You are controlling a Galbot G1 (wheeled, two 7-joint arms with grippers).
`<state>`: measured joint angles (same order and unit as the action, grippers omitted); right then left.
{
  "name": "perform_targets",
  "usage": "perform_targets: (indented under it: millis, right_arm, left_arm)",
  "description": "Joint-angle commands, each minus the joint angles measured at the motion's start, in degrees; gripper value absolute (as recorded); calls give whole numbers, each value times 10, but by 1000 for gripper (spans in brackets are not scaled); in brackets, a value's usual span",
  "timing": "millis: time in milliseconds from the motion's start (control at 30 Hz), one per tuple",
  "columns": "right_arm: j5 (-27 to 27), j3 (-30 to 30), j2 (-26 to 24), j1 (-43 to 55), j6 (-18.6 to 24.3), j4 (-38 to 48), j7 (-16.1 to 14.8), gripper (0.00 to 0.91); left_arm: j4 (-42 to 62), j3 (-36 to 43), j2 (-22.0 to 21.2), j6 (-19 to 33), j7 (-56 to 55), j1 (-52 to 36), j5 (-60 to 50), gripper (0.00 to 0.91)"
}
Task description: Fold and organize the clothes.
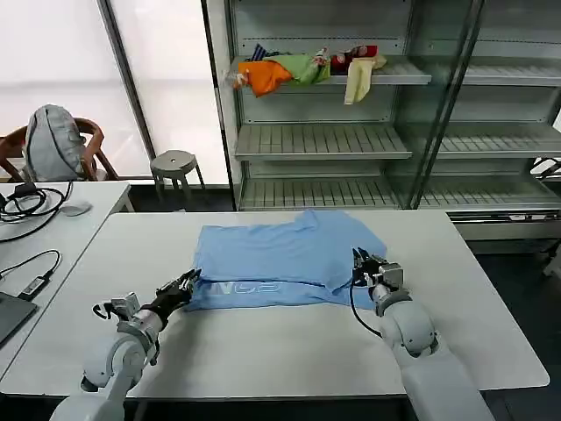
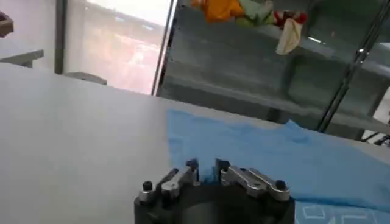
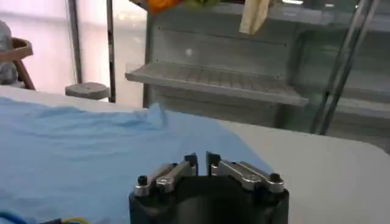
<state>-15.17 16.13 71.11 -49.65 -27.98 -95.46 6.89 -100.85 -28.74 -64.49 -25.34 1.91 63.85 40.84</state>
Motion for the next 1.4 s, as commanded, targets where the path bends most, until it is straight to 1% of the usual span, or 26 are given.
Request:
perform_targets:
  millis: [33, 100, 167, 233, 300, 367, 433, 533, 667, 767, 1033, 1067, 1100, 1133, 1400]
  right_arm:
    - [19, 3, 4, 24, 28, 30, 8, 907]
    - [15, 9, 0, 20, 24, 18, 10, 907]
    - [5, 19, -10, 1, 12, -14, 12, 907]
    - [-16, 28, -30, -42, -8, -71, 13, 907]
    - [-30, 33, -41, -84, -26, -110, 14, 907]
    - [-44, 41, -62, -146, -46, -179, 17, 907]
    - [-47, 52, -74, -191, -51, -215, 17, 907]
    - [-48, 69, -86, -242, -51, -247, 9, 907]
    - [-47, 103, -101, -310, -44, -269, -15, 907]
    - [-47, 125, -104, -341, -38, -276, -27, 907]
    - [-44, 129, -96, -348, -38, -252, -26, 907]
    - [-45, 127, -96, -346, -38, -248, -27, 846]
    - [-47, 125, -96, -344, -37, -245, -27, 101]
    - [-50, 123, -96, -340, -35, -240, -31, 0]
    - [-62, 114, -96, -313, -29, -214, -34, 0]
  left_arm:
    - [-5, -15, 15, 12, 2, 0, -5, 907]
    - [-14, -18, 18, 12, 1, 7, -5, 907]
    - [-30, -21, 24, 12, -1, 19, -5, 907]
    - [-62, -25, 31, 9, -8, 43, -7, 907]
    - [-81, -26, 34, -1, -19, 62, -9, 907]
    - [-108, -23, 36, -20, -40, 84, -13, 907]
    - [-131, -18, 37, -55, -61, 102, -16, 907]
    - [-153, -12, 39, -77, -79, 125, -22, 907]
    - [-155, -3, 38, -77, -81, 138, -44, 907]
    - [-143, -2, 35, -77, -85, 135, -45, 907]
    - [-122, 8, 31, -77, -87, 121, -57, 907]
    - [-118, 10, 31, -77, -88, 118, -58, 907]
    - [-116, 11, 31, -77, -86, 116, -59, 171]
    - [-111, 13, 31, -77, -87, 114, -65, 10]
    - [-95, 18, 33, -77, -79, 112, -81, 10]
